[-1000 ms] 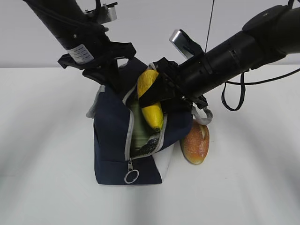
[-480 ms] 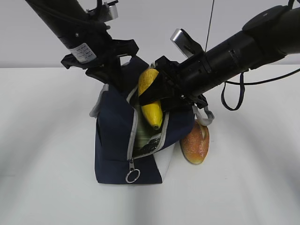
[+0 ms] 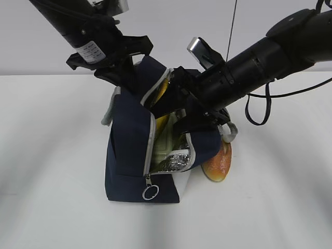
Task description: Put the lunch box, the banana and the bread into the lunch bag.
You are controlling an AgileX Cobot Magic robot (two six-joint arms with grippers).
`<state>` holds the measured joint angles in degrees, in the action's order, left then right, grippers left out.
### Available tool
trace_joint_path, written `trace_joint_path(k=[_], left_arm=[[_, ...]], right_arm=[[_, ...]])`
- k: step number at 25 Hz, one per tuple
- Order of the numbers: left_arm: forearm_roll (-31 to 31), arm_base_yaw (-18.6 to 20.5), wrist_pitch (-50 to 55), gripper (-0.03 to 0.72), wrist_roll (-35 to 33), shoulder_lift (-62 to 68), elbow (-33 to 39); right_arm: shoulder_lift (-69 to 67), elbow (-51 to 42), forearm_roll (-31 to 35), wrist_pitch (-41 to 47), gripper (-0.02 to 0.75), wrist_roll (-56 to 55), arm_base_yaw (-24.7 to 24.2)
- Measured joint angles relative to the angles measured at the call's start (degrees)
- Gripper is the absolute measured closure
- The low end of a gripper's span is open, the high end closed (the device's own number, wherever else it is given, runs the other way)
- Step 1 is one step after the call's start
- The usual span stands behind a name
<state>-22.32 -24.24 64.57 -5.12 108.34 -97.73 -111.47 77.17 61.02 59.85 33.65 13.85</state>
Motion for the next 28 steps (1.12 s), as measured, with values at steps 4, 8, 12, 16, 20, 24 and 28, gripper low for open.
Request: trace_joint_path(k=[4,8,12,16,20,24,28], left_arm=[[0.7,0.0,0.1,0.688,0.0,0.0,0.0],[1.2,0.0,0.1,0.688,0.0,0.0,0.0],[2.2,0.0,0.6,0.688,0.0,0.0,0.0],[2.3,0.0,1.1,0.689,0.0,0.0,0.0],[2.4,0.0,1.2,0.689,0.0,0.0,0.0],[2.5,0.0,1.2,0.689,0.0,0.0,0.0],[2.5,0.0,1.2,0.689,0.0,0.0,0.0]], right_arm=[[0.0,0.0,0.0,2.6,0.205,0.4,-0.1],[2.8,0.0,-0.4,4.2,0.245,1.3,-0.3],[8.0,0.0,-3.3,3.2,0.256,0.8,-0.3],[14.0,-2.9,-9.8,-2.5,0.258,-2.8,-0.3],[19.6,-11.5,-13.0,-9.3,0.258,-4.4,-0.3],[26.0,-21.5,-13.1,-15.4,0.259,-4.6,-0.3],[31.9,-30.1,-13.1,-21.0,0.259,-4.6,-0.3]])
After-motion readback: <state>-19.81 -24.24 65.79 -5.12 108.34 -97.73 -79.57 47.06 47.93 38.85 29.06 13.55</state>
